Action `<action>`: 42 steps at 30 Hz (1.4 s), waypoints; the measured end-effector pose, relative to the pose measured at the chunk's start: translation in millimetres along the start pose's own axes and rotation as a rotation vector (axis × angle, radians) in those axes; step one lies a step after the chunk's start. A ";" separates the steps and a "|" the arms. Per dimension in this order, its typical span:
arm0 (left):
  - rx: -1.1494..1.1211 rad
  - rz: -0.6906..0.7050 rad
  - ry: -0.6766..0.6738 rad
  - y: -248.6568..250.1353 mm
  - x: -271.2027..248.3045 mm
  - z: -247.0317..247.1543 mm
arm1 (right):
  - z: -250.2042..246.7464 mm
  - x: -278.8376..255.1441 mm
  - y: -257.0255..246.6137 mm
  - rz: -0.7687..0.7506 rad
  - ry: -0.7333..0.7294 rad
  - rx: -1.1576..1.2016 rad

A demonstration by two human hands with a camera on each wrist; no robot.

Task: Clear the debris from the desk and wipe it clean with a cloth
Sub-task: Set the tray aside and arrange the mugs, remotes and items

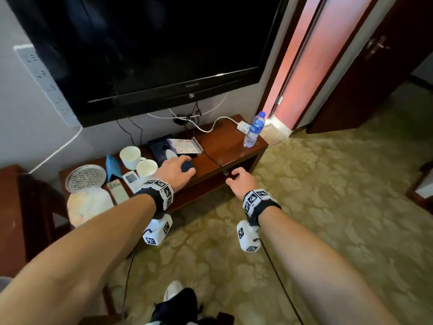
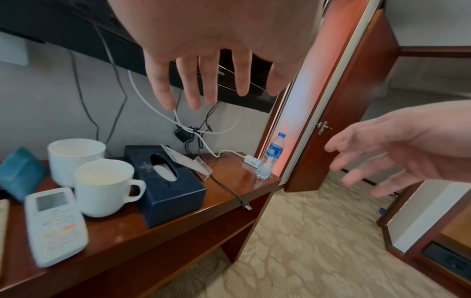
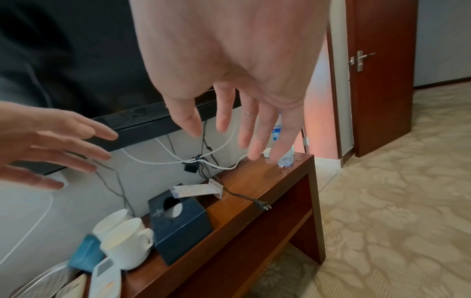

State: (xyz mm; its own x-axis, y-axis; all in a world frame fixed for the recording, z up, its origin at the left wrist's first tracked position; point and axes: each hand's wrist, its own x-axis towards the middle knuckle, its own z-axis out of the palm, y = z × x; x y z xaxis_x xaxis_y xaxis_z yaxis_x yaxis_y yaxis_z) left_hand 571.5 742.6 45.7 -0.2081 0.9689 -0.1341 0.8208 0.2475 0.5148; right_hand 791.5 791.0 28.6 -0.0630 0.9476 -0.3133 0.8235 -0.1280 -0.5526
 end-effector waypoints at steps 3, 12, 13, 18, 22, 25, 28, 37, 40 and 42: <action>0.015 -0.010 0.006 16.8 41.1 11.2 | -13.8 40.8 12.1 0.027 -0.013 -0.001; -0.059 -0.145 0.021 0.5 170.9 49.5 | -28.1 183.1 3.4 -0.027 -0.060 -0.130; -0.065 -0.179 0.021 -5.5 181.4 51.3 | -26.6 194.7 -0.5 -0.036 -0.081 -0.148; -0.067 -0.312 0.003 -28.2 224.5 55.0 | -17.4 250.9 -20.2 -0.090 -0.172 -0.174; -0.083 -0.408 -0.007 -37.9 238.8 60.7 | -3.7 285.6 -32.7 -0.123 -0.236 -0.229; -0.143 -0.478 -0.003 -42.5 246.3 64.3 | 18.3 312.2 -47.3 -0.170 -0.302 -0.242; -0.178 -0.521 0.005 -49.3 248.6 72.1 | 44.6 327.3 -61.6 -0.235 -0.392 -0.266; -0.254 -0.662 0.022 -67.9 261.3 82.8 | 83.9 352.2 -77.6 -0.294 -0.497 -0.305; -0.293 -0.676 -0.008 -71.5 266.1 84.8 | 86.1 358.1 -84.6 -0.309 -0.530 -0.323; -0.301 -0.680 -0.014 -76.2 269.7 86.6 | 87.0 359.9 -87.2 -0.317 -0.547 -0.342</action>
State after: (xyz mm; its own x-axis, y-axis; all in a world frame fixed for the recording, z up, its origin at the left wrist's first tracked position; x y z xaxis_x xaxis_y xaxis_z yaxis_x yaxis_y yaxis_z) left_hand 498.9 984.8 -103.0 -0.6098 0.6016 -0.5159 0.3310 0.7848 0.5239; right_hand 647.9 1117.7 -103.2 -0.5276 0.6303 -0.5695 0.8440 0.3127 -0.4358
